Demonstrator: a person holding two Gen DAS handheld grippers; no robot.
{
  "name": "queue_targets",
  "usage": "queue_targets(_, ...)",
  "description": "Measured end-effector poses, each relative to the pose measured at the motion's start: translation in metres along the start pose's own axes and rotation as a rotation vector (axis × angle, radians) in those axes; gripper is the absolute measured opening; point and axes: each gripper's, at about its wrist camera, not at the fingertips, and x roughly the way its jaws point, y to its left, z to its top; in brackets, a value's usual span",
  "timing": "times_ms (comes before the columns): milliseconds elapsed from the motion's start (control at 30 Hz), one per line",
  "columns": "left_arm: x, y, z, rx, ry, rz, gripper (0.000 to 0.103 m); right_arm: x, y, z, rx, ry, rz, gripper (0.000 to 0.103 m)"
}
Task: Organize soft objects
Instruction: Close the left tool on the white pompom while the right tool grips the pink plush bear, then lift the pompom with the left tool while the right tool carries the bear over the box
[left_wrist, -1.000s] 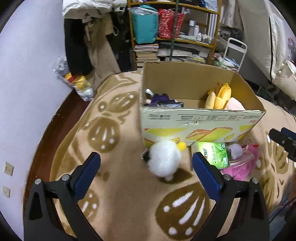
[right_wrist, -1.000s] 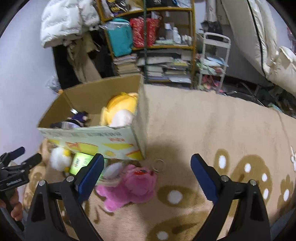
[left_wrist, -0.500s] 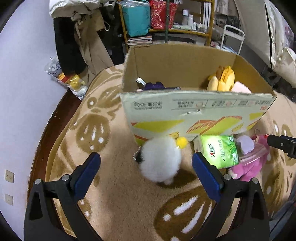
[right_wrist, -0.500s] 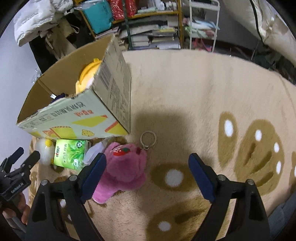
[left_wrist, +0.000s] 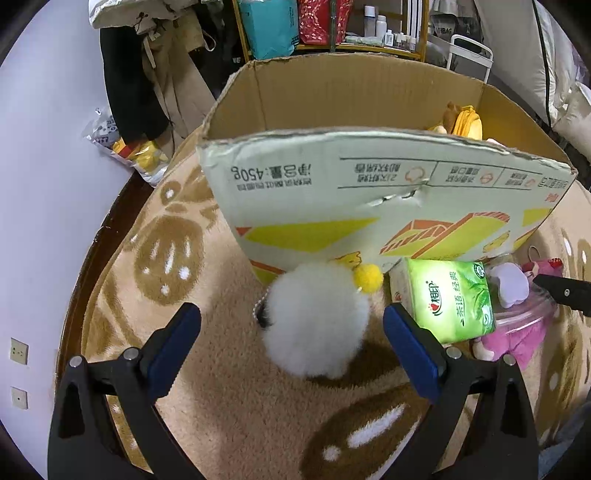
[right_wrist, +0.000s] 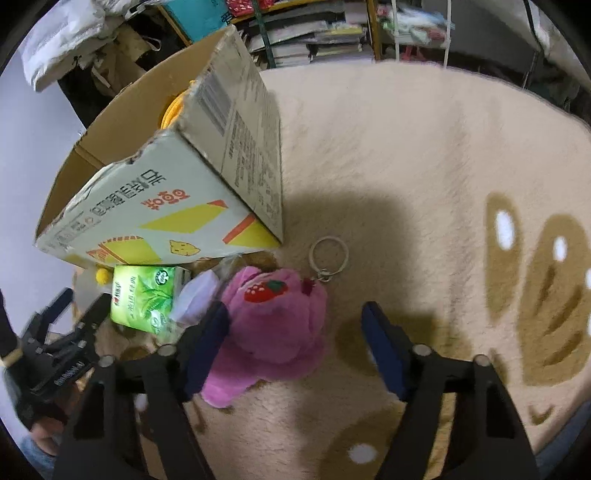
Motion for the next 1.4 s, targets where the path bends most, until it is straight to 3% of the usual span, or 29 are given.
queue_targets(100, 0.006, 0.002, 0.000, -0.016, 0.008, -0.003, 0.098, 0.008, -0.010, 0.002, 0.077, 0.031, 0.096, 0.055)
queue_targets(133, 0.007, 0.004, 0.000, -0.022, 0.007, 0.005, 0.098, 0.010, -0.011, 0.003, 0.092, 0.036, 0.111, 0.055)
queue_targets(467, 0.015, 0.003, -0.001, -0.040, -0.001, 0.014, 0.097, 0.012, 0.004, 0.012, 0.038, 0.024, 0.058, 0.054)
queue_targets(667, 0.018, -0.001, -0.005, -0.046, 0.003, -0.022, 0.080, 0.017, 0.017, 0.013, 0.001, 0.016, 0.022, 0.054)
queue_targets(733, 0.023, -0.001, -0.005, -0.055, 0.028, -0.046, 0.061, 0.019, 0.023, 0.010, -0.010, 0.012, 0.014, 0.054)
queue_targets(867, 0.021, 0.001, -0.006, -0.086, 0.022, -0.078, 0.045, 0.019, 0.032, 0.009, -0.030, 0.005, -0.001, 0.054)
queue_targets(1200, 0.011, 0.006, -0.010, -0.124, 0.016, -0.095, 0.040, 0.010, 0.061, 0.000, -0.117, -0.047, -0.060, 0.052)
queue_targets(1400, -0.004, 0.005, -0.017, -0.115, -0.003, -0.107, 0.040, -0.013, 0.072, -0.003, -0.213, -0.155, -0.167, 0.050)
